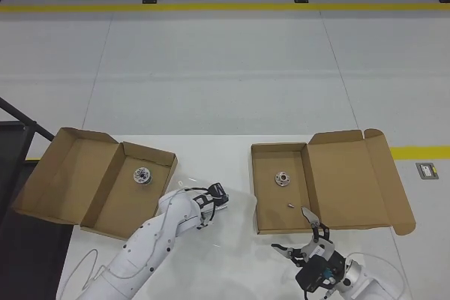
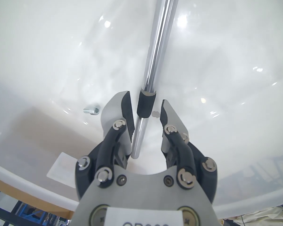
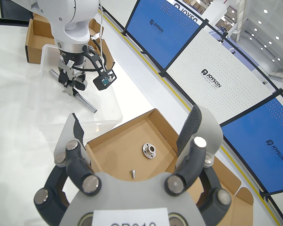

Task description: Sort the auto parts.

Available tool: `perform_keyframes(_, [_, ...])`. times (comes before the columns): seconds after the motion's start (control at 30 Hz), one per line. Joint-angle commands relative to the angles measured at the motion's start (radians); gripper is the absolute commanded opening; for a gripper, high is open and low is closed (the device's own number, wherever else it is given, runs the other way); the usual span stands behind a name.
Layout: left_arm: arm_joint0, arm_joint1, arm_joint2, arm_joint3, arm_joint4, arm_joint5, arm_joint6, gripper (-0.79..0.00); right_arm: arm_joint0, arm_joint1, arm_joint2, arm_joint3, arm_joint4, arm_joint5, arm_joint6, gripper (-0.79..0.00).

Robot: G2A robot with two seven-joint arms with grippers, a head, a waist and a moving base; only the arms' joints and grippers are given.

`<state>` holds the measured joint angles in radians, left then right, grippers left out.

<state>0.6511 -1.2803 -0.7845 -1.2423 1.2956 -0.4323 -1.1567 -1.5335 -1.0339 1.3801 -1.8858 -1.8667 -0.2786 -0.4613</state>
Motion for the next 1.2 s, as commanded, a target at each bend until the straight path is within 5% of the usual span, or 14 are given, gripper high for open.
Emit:
perform_keyframes(0.0, [-0.007,-0.005,0.007,0.015,0.001,0.002,0.001,-0.493,0.000,0.000,0.000,0.000,0.000,0.000,0.000,0.000])
perform_keyframes(0.17, [-0.017,-0.014,0.017,0.037,0.001,0.006,0.004,-0.582,0.000,0.000,0.000,0.000,0.000,0.000,0.000,0.000])
perform_keyframes(0.23, [-0.019,-0.016,0.018,0.043,0.002,0.008,0.004,-0.785,0.000,0.000,0.000,0.000,0.000,0.000,0.000,0.000])
perform_keyframes(0.47, [-0.020,-0.015,-0.008,0.022,-0.020,0.000,-0.002,-0.785,0.000,0.000,0.000,0.000,0.000,0.000,0.000,0.000])
perform_keyframes(0.7, [0.057,0.018,-0.096,-0.171,-0.025,-0.023,-0.038,-0.785,0.000,0.000,0.000,0.000,0.000,0.000,0.000,0.000])
perform_keyframes(0.97, [0.214,0.076,-0.343,-0.514,-0.164,-0.085,-0.032,-0.785,0.000,0.000,0.000,0.000,0.000,0.000,0.000,0.000])
perform_keyframes(1.17, [0.263,0.107,-0.525,-0.622,-0.429,-0.221,0.001,-0.785,0.000,0.000,0.000,0.000,0.000,0.000,0.000,0.000])
